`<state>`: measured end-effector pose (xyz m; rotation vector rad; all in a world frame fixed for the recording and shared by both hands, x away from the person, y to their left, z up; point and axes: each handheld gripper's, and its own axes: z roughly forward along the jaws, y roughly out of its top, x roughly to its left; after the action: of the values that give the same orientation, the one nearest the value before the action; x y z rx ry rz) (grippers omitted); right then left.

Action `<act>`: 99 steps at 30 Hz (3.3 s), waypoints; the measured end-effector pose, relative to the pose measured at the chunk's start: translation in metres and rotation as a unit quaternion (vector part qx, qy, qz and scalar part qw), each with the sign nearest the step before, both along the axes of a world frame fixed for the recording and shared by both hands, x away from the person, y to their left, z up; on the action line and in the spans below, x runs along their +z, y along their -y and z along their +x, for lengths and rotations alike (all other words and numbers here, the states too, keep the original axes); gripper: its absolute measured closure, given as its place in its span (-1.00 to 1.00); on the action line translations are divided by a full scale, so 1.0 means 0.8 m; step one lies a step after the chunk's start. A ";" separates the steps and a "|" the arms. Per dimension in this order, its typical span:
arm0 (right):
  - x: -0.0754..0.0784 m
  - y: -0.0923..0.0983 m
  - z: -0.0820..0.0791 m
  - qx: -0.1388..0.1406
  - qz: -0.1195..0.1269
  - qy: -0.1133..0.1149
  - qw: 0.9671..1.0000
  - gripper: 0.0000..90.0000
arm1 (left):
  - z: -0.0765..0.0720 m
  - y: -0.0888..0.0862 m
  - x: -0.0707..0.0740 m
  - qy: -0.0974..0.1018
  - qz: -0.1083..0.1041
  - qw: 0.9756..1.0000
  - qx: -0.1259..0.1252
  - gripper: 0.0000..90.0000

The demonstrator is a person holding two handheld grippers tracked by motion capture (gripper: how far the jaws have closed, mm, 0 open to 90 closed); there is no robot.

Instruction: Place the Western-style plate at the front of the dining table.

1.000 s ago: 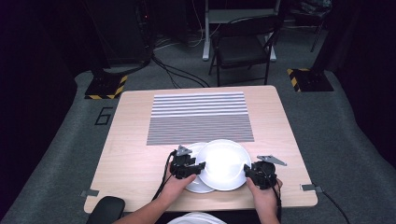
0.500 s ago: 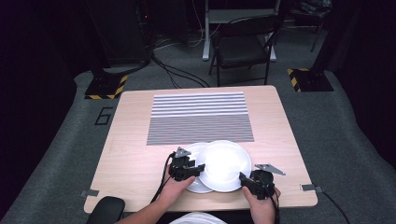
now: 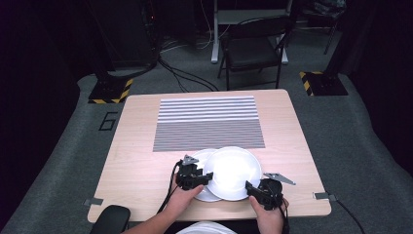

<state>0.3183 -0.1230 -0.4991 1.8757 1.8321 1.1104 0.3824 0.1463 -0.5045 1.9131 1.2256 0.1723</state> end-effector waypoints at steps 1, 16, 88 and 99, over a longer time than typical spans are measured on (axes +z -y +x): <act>0.000 -0.001 0.001 -0.001 0.000 0.000 1.000 0.11 | 0.000 0.000 0.000 0.001 0.001 1.000 0.001 0.15; 0.002 -0.005 0.017 0.003 0.006 -0.004 1.000 0.09 | 0.003 -0.008 0.008 0.005 0.000 1.000 0.011 0.15; 0.050 -0.068 0.119 0.090 -0.007 0.046 0.995 0.10 | 0.040 -0.079 0.050 0.048 -0.019 0.993 0.108 0.22; 0.058 -0.073 0.132 0.092 -0.008 0.053 0.994 0.10 | 0.050 -0.082 0.058 0.060 -0.019 0.991 0.117 0.23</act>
<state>0.4235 -0.0645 -0.4530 1.6321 1.9775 1.2255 0.4227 0.2116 -0.4579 1.6974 1.3588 0.3783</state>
